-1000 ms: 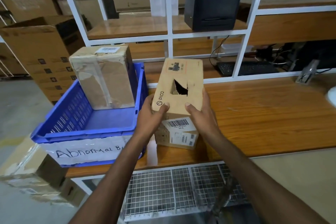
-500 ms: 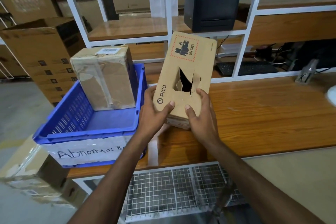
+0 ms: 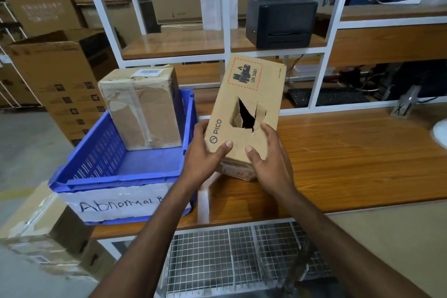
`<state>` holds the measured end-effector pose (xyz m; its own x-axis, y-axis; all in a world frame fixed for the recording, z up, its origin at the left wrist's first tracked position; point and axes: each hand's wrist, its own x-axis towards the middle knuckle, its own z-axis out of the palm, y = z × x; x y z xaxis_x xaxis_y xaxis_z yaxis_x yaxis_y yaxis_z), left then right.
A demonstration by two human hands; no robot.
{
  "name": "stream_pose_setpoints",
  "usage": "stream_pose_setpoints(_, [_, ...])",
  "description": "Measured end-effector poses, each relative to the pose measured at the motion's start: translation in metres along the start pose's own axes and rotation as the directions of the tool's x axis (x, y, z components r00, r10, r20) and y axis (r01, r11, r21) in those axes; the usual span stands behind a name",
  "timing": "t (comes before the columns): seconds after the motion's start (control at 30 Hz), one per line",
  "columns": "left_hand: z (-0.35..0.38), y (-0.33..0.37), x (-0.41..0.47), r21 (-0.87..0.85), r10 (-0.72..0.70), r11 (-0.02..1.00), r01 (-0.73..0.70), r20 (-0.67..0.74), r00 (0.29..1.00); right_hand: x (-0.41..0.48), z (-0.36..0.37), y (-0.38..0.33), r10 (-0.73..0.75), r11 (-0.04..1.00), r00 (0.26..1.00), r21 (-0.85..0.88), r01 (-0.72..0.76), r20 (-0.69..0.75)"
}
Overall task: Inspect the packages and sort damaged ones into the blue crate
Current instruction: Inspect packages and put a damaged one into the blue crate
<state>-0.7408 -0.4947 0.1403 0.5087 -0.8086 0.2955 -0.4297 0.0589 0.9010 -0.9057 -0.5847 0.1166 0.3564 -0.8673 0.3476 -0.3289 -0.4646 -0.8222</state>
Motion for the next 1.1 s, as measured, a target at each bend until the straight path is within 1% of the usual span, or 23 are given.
stream_pose_setpoints(0.1, [-0.016, 0.002, 0.018, 0.045, -0.003, 0.999, 0.0, 0.056, 0.998, -0.005, -0.004, -0.009, 0.01, 0.996, 0.999, -0.09, -0.007, 0.035])
stream_pose_setpoints(0.2, [-0.033, 0.007, 0.038, 0.149, -0.04, 0.989, 0.013, 0.183, 0.982, -0.016, -0.013, -0.008, 0.039, 0.975, 0.995, -0.223, -0.017, 0.096])
stream_pose_setpoints(0.27, [-0.037, 0.015, 0.048, 0.2, -0.07, 0.98, 0.009, 0.303, 0.951, -0.025, -0.018, -0.004, 0.012, 0.948, 0.992, -0.318, 0.03, 0.129])
stream_pose_setpoints(0.33, [-0.036, 0.026, 0.057, 0.239, -0.1, 0.971, 0.003, 0.393, 0.914, -0.03, -0.023, -0.003, -0.01, 0.91, 0.987, -0.407, 0.076, 0.163])
stream_pose_setpoints(0.43, [-0.03, 0.03, 0.068, 0.235, -0.113, 0.972, 0.002, 0.46, 0.881, -0.027, -0.035, -0.004, -0.036, 0.844, 0.981, -0.519, 0.131, 0.189])
stream_pose_setpoints(0.5, [-0.027, 0.025, 0.07, 0.224, -0.105, 0.975, -0.002, 0.463, 0.88, -0.019, -0.043, -0.007, -0.05, 0.833, 0.985, -0.536, 0.133, 0.168])
stream_pose_setpoints(0.6, [-0.022, 0.019, 0.067, 0.17, -0.045, 0.985, -0.035, 0.444, 0.895, 0.0, -0.049, -0.008, -0.082, 0.848, 0.99, -0.513, 0.13, 0.116])
stream_pose_setpoints(0.67, [-0.013, 0.02, 0.057, 0.102, -0.014, 0.994, -0.026, 0.374, 0.927, 0.015, -0.048, -0.014, -0.092, 0.866, 0.988, -0.48, 0.14, 0.122])
stream_pose_setpoints(0.73, [-0.002, 0.02, 0.047, 0.025, -0.009, 1.0, 0.002, 0.27, 0.963, 0.016, -0.04, -0.028, -0.072, 0.9, 0.984, -0.414, 0.134, 0.161])
stream_pose_setpoints(0.8, [0.006, 0.021, 0.038, -0.063, 0.003, 0.998, 0.011, 0.223, 0.975, 0.0, -0.024, -0.042, -0.057, 0.906, 0.975, -0.399, 0.142, 0.217])
stream_pose_setpoints(0.83, [0.008, 0.022, 0.036, -0.113, 0.0, 0.993, 0.026, 0.224, 0.975, -0.012, -0.015, -0.046, -0.054, 0.894, 0.967, -0.419, 0.158, 0.25])
stream_pose_setpoints(0.9, [0.009, 0.028, 0.033, -0.134, -0.018, 0.99, 0.052, 0.237, 0.971, -0.03, 0.0, -0.05, -0.042, 0.872, 0.957, -0.458, 0.175, 0.286])
stream_pose_setpoints(1.0, [0.006, 0.033, 0.032, -0.096, -0.038, 0.993, 0.066, 0.267, 0.963, -0.039, 0.002, -0.045, -0.042, 0.855, 0.962, -0.488, 0.175, 0.271])
stream_pose_setpoints(1.1, [0.0, 0.03, 0.034, -0.167, -0.113, 0.972, 0.166, 0.288, 0.951, -0.038, -0.014, -0.039, -0.059, 0.877, 0.978, -0.458, 0.147, 0.2])
